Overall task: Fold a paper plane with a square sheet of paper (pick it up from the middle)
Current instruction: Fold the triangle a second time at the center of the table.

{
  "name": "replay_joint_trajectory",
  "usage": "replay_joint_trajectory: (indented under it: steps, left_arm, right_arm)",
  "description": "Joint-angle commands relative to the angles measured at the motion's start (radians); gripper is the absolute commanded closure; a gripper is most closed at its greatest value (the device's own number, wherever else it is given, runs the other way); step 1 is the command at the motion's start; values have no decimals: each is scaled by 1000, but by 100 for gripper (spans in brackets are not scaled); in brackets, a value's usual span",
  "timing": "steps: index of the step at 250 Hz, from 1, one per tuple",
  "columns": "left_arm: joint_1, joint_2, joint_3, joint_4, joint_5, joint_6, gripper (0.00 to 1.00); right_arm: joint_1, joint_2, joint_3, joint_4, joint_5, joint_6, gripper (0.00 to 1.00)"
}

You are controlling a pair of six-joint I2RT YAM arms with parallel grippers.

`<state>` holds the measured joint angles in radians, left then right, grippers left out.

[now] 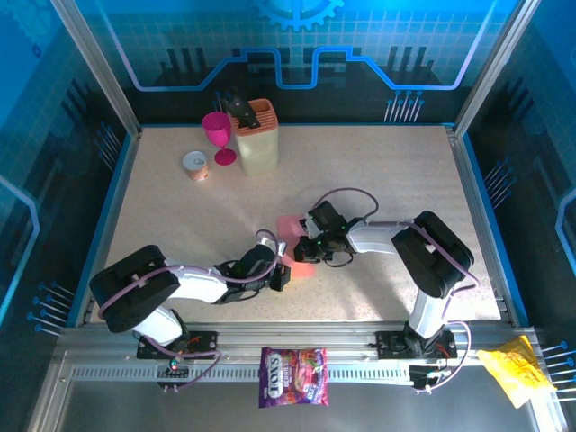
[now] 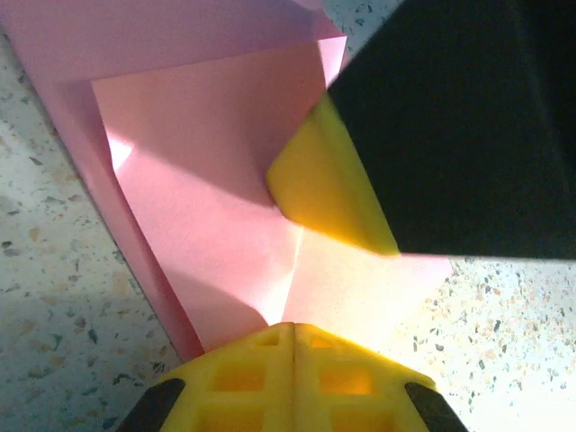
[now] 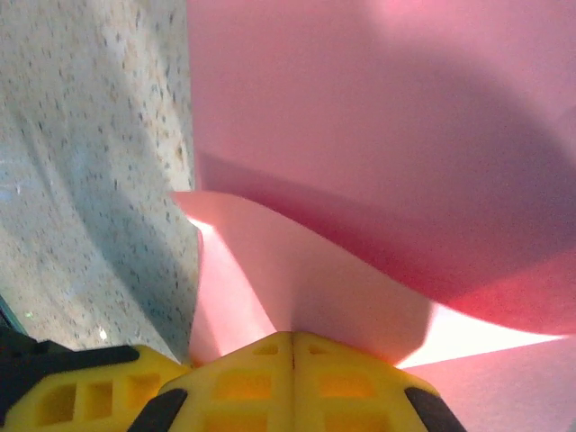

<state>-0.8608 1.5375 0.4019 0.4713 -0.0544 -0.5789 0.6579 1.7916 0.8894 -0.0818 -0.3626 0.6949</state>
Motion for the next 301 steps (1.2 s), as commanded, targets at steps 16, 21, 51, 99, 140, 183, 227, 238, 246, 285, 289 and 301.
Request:
replay_joint_trajectory:
  steps: [16, 21, 51, 99, 140, 183, 227, 238, 246, 285, 289, 301]
  left_arm:
    - [11, 63, -31, -206, -11, -14, 100]
    - [11, 63, -32, -207, -12, -13, 100]
    - [10, 64, -33, -209, -15, -13, 100]
    - [11, 74, -31, -208, -13, -14, 100]
    - [11, 84, -29, -199, -8, -13, 100]
    - [11, 88, -28, -198, -4, -14, 100]
    - [11, 93, -28, -198, 1, -15, 100]
    - [11, 92, -28, -199, 1, -15, 100]
    - [10, 92, -29, -197, 1, -16, 100]
    - [11, 98, -26, -193, 3, -21, 100]
    - [10, 98, -26, -193, 4, -21, 100]
    - [10, 103, -26, -188, 7, -25, 100]
  right_arm:
    - [-38, 36, 38, -59, 24, -46, 100]
    - [-43, 39, 39, -60, 24, -48, 100]
    - [-71, 55, 37, -62, 24, -61, 100]
    - [-120, 73, 23, -58, 24, -82, 100]
    - [-166, 84, 34, -65, 13, -101, 100]
    - [-209, 100, 58, -80, 6, -114, 100]
    - [-255, 129, 90, -104, 13, -125, 100]
    - [-271, 132, 95, -108, 13, -127, 100]
    - [-283, 134, 101, -112, 16, -129, 100]
    - [-356, 138, 113, -121, 24, -120, 100]
    - [-364, 137, 112, -118, 21, -117, 100]
    - [-384, 125, 107, -116, 7, -109, 100]
